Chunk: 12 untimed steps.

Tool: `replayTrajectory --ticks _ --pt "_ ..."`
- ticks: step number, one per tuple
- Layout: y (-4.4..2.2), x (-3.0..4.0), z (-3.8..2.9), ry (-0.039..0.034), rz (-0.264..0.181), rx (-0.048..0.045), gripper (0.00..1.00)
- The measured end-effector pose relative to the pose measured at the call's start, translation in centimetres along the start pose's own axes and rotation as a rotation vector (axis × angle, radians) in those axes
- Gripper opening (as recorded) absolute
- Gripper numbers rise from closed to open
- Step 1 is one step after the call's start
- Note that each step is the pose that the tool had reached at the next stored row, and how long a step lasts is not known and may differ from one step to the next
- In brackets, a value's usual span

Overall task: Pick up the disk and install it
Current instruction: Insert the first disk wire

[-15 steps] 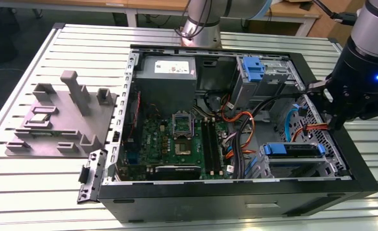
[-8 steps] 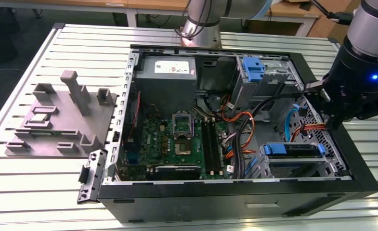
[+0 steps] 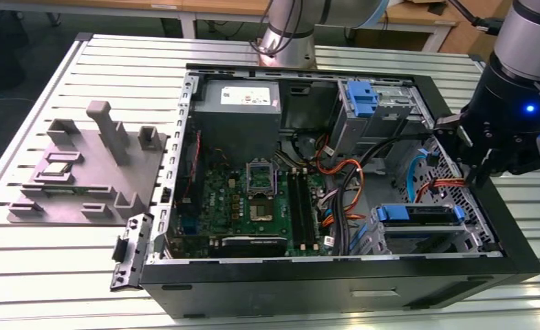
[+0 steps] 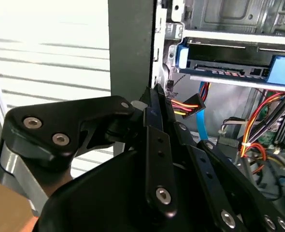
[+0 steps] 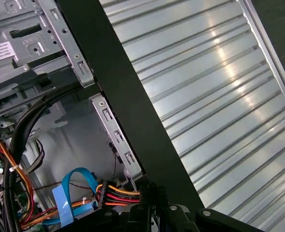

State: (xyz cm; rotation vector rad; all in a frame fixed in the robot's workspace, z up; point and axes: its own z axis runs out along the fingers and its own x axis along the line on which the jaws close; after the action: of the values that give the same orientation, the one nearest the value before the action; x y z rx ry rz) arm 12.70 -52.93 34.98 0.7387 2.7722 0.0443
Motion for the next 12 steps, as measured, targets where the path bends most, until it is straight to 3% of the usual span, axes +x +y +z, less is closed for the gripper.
replayTrajectory --ticks 2,7,12 --pt "-0.02 0.05 -0.02 -0.0030 0.029 0.0077 0.17" --pt "-0.27 0.49 -0.15 -0.0046 0.038 0.0112 0.17" --pt "-0.27 0.49 -0.14 -0.0134 0.117 0.0333 0.17"
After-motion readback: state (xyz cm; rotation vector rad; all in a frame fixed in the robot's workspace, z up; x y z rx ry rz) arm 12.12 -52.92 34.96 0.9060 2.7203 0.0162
